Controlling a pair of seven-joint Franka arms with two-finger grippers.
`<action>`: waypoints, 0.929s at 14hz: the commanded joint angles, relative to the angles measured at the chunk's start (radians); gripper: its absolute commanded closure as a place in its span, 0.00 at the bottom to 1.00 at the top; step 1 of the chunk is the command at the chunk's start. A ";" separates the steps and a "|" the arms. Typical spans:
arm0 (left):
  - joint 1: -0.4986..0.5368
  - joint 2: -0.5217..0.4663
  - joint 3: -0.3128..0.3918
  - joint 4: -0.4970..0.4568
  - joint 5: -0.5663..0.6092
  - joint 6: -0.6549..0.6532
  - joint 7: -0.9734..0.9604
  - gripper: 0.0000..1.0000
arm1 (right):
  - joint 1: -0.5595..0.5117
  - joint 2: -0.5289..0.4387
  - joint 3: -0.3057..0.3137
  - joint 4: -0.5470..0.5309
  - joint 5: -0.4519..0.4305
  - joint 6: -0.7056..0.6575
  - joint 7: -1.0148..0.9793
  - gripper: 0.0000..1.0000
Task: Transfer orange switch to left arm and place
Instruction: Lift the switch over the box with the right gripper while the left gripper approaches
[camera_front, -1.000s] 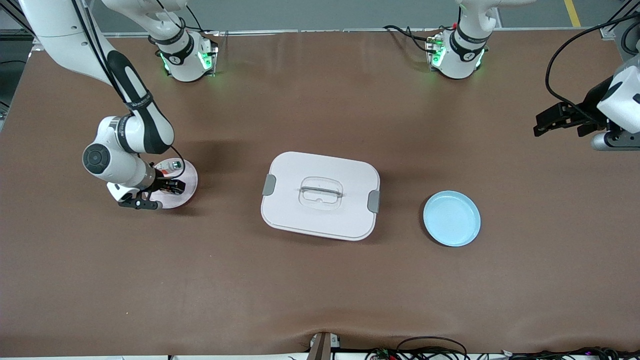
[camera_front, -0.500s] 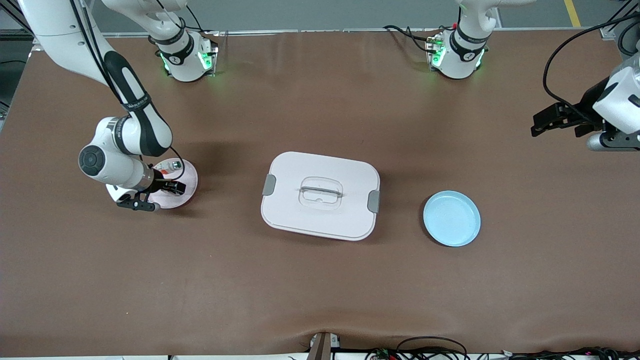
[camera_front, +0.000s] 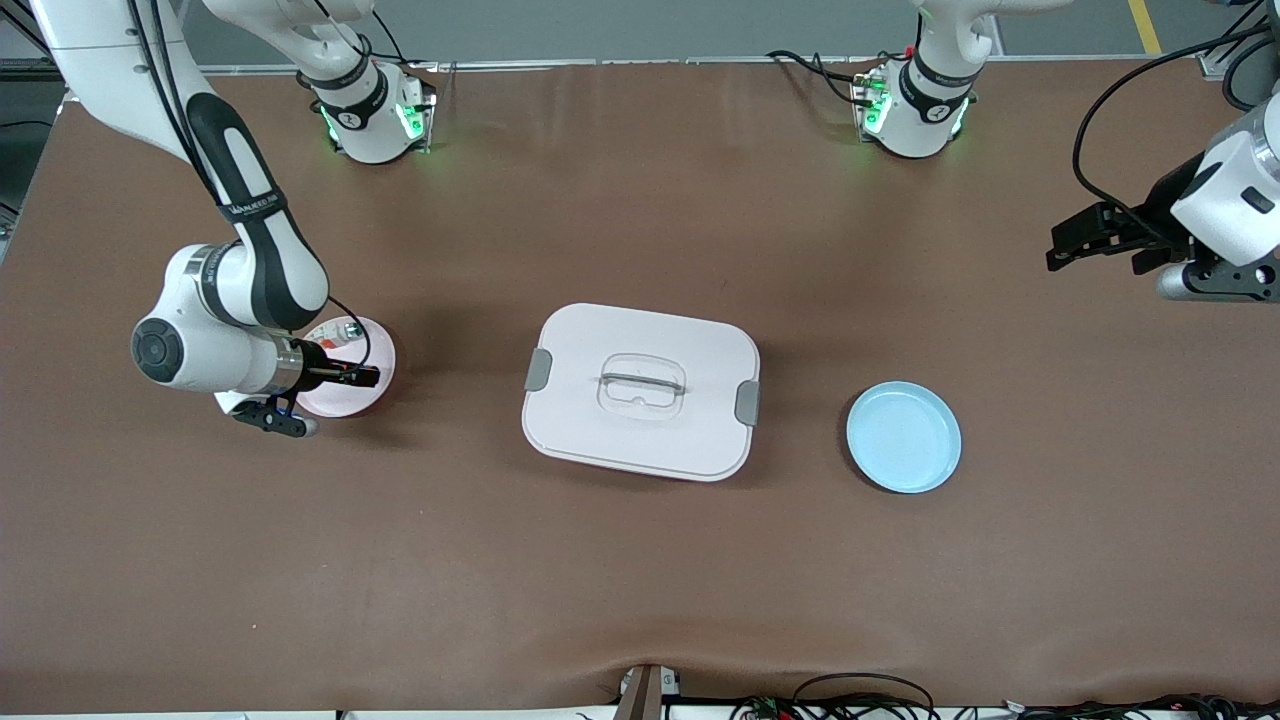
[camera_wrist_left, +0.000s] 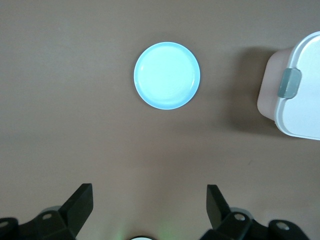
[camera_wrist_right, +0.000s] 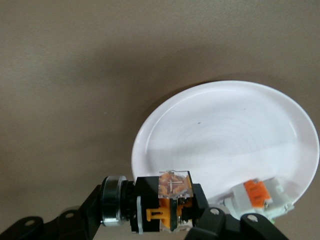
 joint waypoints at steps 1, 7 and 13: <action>-0.002 0.003 -0.002 0.007 -0.077 -0.009 0.012 0.00 | 0.042 -0.019 -0.005 0.073 0.021 -0.114 0.107 1.00; -0.004 0.084 -0.002 0.009 -0.410 0.030 0.018 0.00 | 0.131 -0.019 -0.005 0.199 0.107 -0.235 0.309 1.00; -0.075 0.198 -0.005 -0.008 -0.688 0.174 0.018 0.00 | 0.220 -0.018 -0.005 0.325 0.205 -0.311 0.564 1.00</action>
